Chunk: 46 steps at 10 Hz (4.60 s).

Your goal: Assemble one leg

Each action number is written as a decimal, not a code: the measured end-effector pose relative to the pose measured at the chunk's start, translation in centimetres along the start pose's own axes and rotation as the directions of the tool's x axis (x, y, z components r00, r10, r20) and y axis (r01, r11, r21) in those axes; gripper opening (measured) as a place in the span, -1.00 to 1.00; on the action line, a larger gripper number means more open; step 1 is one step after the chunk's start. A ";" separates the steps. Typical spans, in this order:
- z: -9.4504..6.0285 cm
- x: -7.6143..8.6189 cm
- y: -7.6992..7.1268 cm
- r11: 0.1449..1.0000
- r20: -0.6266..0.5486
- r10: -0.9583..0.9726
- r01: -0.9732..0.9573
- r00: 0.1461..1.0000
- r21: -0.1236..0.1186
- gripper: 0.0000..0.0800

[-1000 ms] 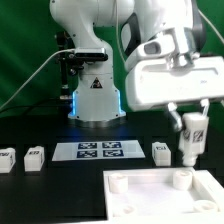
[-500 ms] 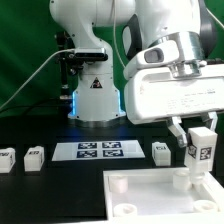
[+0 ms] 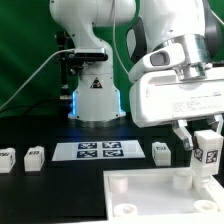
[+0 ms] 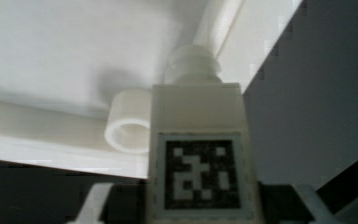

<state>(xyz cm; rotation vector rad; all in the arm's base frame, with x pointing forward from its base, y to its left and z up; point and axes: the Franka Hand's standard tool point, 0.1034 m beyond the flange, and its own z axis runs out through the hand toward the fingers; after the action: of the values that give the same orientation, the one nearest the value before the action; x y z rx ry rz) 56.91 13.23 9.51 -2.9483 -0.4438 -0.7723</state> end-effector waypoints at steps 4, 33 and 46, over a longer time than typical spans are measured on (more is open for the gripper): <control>0.8 3.5 1.6 1.000 -0.052 -0.009 0.009 0.999 -0.014 -0.27; 3.6 2.8 2.8 0.999 -0.093 -0.017 0.014 0.996 -0.034 0.37; 2.1 3.2 0.9 0.999 0.134 0.017 -0.021 0.991 0.027 0.62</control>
Offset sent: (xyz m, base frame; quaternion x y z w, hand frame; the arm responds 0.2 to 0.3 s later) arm 0.0290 0.0114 -0.0053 -0.0015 -0.0052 0.0154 0.9999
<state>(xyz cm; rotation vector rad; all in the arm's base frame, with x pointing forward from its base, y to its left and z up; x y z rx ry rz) 60.87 13.45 9.21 -2.9846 -0.4302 -0.5642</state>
